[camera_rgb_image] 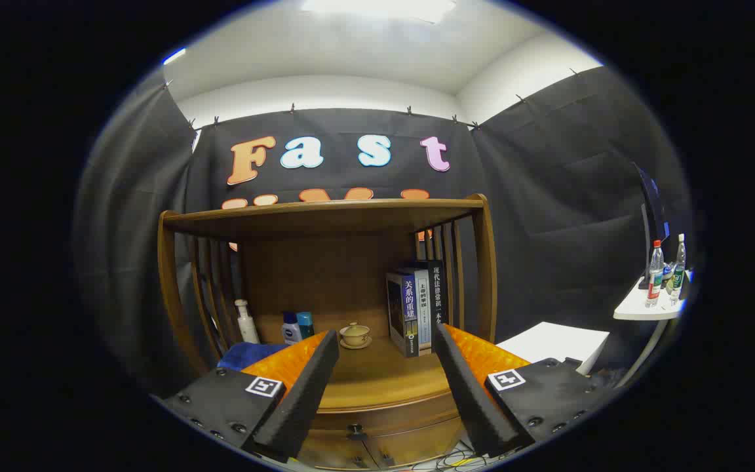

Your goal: Pull open the drawer, take out the items inside it, and place them on the countertop above the cabinet.

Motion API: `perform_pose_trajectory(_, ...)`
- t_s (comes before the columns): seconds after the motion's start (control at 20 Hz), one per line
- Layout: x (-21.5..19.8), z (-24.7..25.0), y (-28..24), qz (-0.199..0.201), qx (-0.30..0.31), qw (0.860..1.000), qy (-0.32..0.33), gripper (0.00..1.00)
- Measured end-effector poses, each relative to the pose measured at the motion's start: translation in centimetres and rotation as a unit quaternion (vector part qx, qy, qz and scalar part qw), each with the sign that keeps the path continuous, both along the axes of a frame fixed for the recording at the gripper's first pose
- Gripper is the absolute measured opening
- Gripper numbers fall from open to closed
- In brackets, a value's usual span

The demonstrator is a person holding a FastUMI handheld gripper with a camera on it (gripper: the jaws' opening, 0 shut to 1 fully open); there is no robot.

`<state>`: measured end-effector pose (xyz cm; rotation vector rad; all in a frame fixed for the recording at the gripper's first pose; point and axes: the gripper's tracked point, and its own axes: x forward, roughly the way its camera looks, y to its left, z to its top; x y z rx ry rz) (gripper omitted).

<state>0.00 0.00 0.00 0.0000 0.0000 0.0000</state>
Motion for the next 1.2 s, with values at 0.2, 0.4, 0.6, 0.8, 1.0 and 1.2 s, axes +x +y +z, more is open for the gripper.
perform_pose_trajectory(0.2, -0.2, 0.3, 0.2, 0.000, -0.002, 1.000, 0.000, 0.98)
perform_pose_trajectory(0.4, -0.2, 0.2, 0.3, -0.001, -0.006, 1.000, 0.001, 0.98)
perform_pose_trajectory(0.6, -0.4, 0.4, 0.6, 0.001, -0.001, 1.000, 0.002, 0.98)
perform_pose_trajectory(0.8, -0.4, 0.6, 0.6, 0.000, -0.004, 1.000, 0.000, 0.98)
perform_pose_trajectory(1.0, -0.6, 0.6, 0.8, 0.002, -0.003, 1.000, -0.001, 0.98)
perform_pose_trajectory(1.2, -0.6, 0.1, 1.1, 0.004, -0.002, 1.000, 0.001, 0.98)
